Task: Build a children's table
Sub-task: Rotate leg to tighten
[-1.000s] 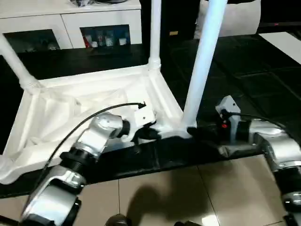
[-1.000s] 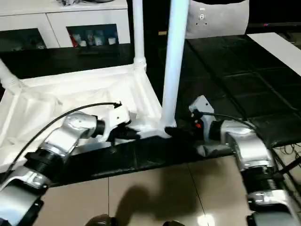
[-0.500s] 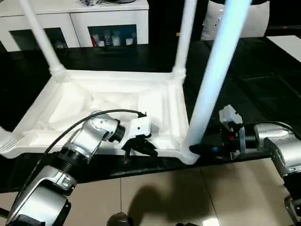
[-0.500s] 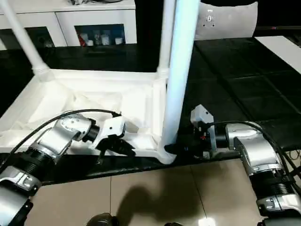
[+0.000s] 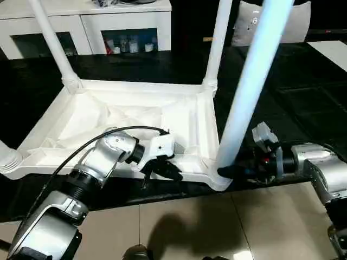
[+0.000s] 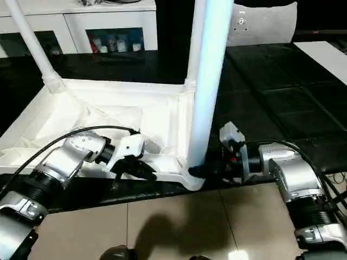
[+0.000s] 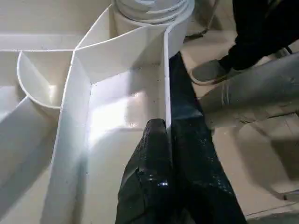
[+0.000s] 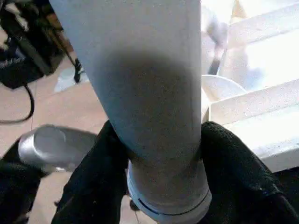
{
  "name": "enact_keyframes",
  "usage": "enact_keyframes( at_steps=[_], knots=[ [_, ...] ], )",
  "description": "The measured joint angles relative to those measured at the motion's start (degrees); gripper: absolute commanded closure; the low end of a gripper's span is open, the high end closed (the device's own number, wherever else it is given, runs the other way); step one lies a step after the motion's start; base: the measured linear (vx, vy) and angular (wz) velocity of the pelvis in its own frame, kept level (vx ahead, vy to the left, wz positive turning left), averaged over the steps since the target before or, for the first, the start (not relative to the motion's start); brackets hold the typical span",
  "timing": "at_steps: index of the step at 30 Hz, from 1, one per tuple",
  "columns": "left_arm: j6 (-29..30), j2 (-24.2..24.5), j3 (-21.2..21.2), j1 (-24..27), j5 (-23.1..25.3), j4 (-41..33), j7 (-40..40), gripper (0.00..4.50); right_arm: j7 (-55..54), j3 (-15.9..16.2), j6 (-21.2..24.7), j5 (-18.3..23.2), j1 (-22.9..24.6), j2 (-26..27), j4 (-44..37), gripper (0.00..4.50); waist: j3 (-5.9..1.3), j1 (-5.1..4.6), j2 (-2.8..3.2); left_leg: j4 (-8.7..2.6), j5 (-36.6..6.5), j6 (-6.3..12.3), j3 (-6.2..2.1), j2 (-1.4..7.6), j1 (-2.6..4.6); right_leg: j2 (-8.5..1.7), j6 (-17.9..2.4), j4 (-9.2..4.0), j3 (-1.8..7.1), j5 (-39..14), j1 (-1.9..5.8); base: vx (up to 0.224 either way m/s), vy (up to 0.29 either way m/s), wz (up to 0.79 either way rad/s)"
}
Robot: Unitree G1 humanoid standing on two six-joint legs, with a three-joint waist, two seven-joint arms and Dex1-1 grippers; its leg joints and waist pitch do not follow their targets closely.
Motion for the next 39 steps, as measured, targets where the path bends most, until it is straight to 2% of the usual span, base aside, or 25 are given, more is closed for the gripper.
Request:
enact_keyframes(
  at_steps=[2,3,5,7,10,12,13,15,16,19,21,23,26,29,33,38,39],
  knots=[
    [1.3,0.0,0.8,0.0,0.6,0.6,2.7,4.5,-5.0,-0.3,1.7,-0.9,-0.5,2.6,-0.1,2.47,-0.02,-0.32,-0.04,0.02,0.0,0.02,0.0,0.01,0.09,0.01,0.1,0.07,0.0,-0.1,0.02,0.0,0.0,0.0],
    [1.9,-0.2,1.4,0.0,1.0,1.1,4.2,4.5,-7.7,-0.5,2.4,-1.7,-1.0,3.8,0.0,2.48,-0.03,-0.78,-0.05,0.01,0.1,-0.02,0.0,0.02,0.1,0.01,0.1,0.07,0.0,-0.1,0.03,0.0,0.0,0.0],
    [3.6,-1.3,2.8,-0.2,1.9,2.5,8.8,4.5,-15.3,-1.6,4.7,-3.2,-2.6,7.1,1.3,2.49,-0.01,-2.15,-0.08,0.0,0.1,-0.13,0.02,0.0,0.12,0.01,0.1,0.05,0.04,-0.1,0.11,0.0,0.0,0.0],
    [6.2,-4.7,4.4,-1.8,3.8,4.6,16.4,4.5,-26.5,-4.1,7.1,-5.0,-5.8,12.0,4.4,2.49,0.05,-3.36,-0.17,0.05,0.2,-0.25,0.06,0.0,0.26,0.01,0.1,0.01,0.06,-0.1,0.09,0.0,0.0,0.0],
    [9.2,-9.0,5.2,-2.9,4.2,6.2,24.0,4.5,-37.4,-6.4,8.1,-6.8,-8.6,15.4,7.0,2.5,0.08,-4.28,-0.22,0.02,0.2,-0.25,0.07,-0.02,0.2,-0.01,0.2,-0.22,0.06,-0.1,0.15,0.0,0.0,0.0],
    [10.8,-11.0,6.3,-3.0,4.0,6.3,27.1,4.5,-41.7,-7.0,7.8,-7.7,-9.6,16.9,8.0,2.5,0.08,-4.54,-0.21,-0.09,0.2,-0.23,0.06,-0.04,0.13,0.0,0.1,-0.33,0.05,0.0,0.14,0.0,0.0,0.0],
    [11.8,-12.2,7.2,-3.0,3.7,6.4,29.1,4.5,-43.6,-7.4,6.6,-8.3,-10.5,17.8,9.3,2.16,0.07,-4.57,-0.21,-0.12,0.2,-0.22,0.06,-0.05,0.04,0.0,0.1,-0.33,0.05,0.1,0.08,0.0,0.0,0.0],
    [12.4,-13.1,7.8,-3.0,3.4,6.4,30.6,4.5,-45.1,-7.7,5.1,-8.7,-10.7,18.4,10.1,1.83,0.08,-4.4,-0.21,-0.23,0.2,-0.18,0.05,-0.04,-0.01,0.0,0.0,-0.33,0.01,0.2,0.03,0.0,0.0,0.0],
    [12.6,-13.4,8.2,-3.0,3.3,6.4,31.0,4.5,-45.6,-7.9,4.5,-8.7,-10.7,18.8,10.2,1.83,0.08,-4.32,-0.21,-0.31,0.1,-0.15,0.05,-0.04,-0.03,0.01,-0.1,-0.33,0.0,0.3,-0.02,0.0,0.0,0.0],
    [12.9,-13.8,8.5,-3.2,3.3,6.4,31.7,4.5,-46.2,-8.5,4.1,-8.7,-10.7,19.4,10.2,1.47,0.1,-4.09,-0.16,-0.39,0.1,0.1,0.05,-0.04,-0.05,0.04,-0.1,-0.4,0.0,0.3,-0.06,0.0,0.0,0.0],
    [12.7,-13.8,8.2,-3.3,3.4,6.4,31.5,4.5,-45.2,-8.4,3.6,-8.7,-10.3,19.0,9.8,1.43,0.11,-3.94,-0.15,-0.4,0.1,0.15,0.05,-0.04,-0.08,0.04,-0.1,-0.48,0.0,0.3,-0.05,0.0,0.0,0.0],
    [12.2,-13.6,7.8,-3.4,3.5,6.4,31.4,4.5,-44.0,-8.1,2.6,-8.7,-9.8,18.3,9.6,1.1,0.12,-3.82,-0.13,-0.4,0.0,0.21,0.08,-0.04,-0.1,0.04,-0.1,-0.54,0.01,0.3,-0.05,0.0,0.0,0.0],
    [9.3,-11.7,6.1,-3.3,3.9,6.4,29.1,4.5,-39.4,-7.1,0.2,-8.5,-8.2,15.2,8.7,0.91,0.14,-3.31,-0.1,-0.4,0.0,0.22,0.08,-0.03,-0.12,0.05,-0.1,-0.57,0.0,0.3,-0.06,0.0,0.0,0.0],
    [7.4,-10.2,5.5,-3.2,4.0,6.4,26.4,4.5,-34.9,-6.6,-0.1,-8.1,-6.9,13.0,7.1,0.65,0.17,-2.96,-0.05,-0.41,0.0,0.22,0.07,-0.02,-0.12,0.05,-0.1,-0.55,-0.01,0.3,-0.05,0.0,0.0,0.0],
    [2.6,-6.0,4.2,-2.5,3.6,6.1,19.3,4.5,-26.8,-4.8,-2.6,-7.9,-4.7,7.2,5.2,0.25,0.18,-2.13,-0.03,-0.4,0.0,0.2,0.07,-0.03,-0.13,0.05,-0.1,-0.59,-0.01,0.3,-0.01,0.0,0.0,0.0],
    [-1.0,-2.4,3.0,-1.7,2.7,5.2,11.1,4.5,-18.4,-2.9,-3.6,-6.5,-3.3,3.9,2.8,0.25,0.18,-1.28,-0.02,-0.38,0.0,0.14,0.07,-0.03,-0.1,0.04,-0.1,-0.56,0.0,0.3,0.03,0.0,0.0,0.0],
    [-1.3,-1.8,2.6,-1.6,2.5,4.8,9.7,4.5,-15.5,-2.0,-3.6,-5.8,-2.5,2.9,1.7,0.51,0.17,-0.94,-0.02,-0.37,0.0,0.17,0.07,-0.03,-0.11,0.03,-0.1,-0.57,0.0,0.3,0.06,0.0,0.0,0.0]
  ],
)
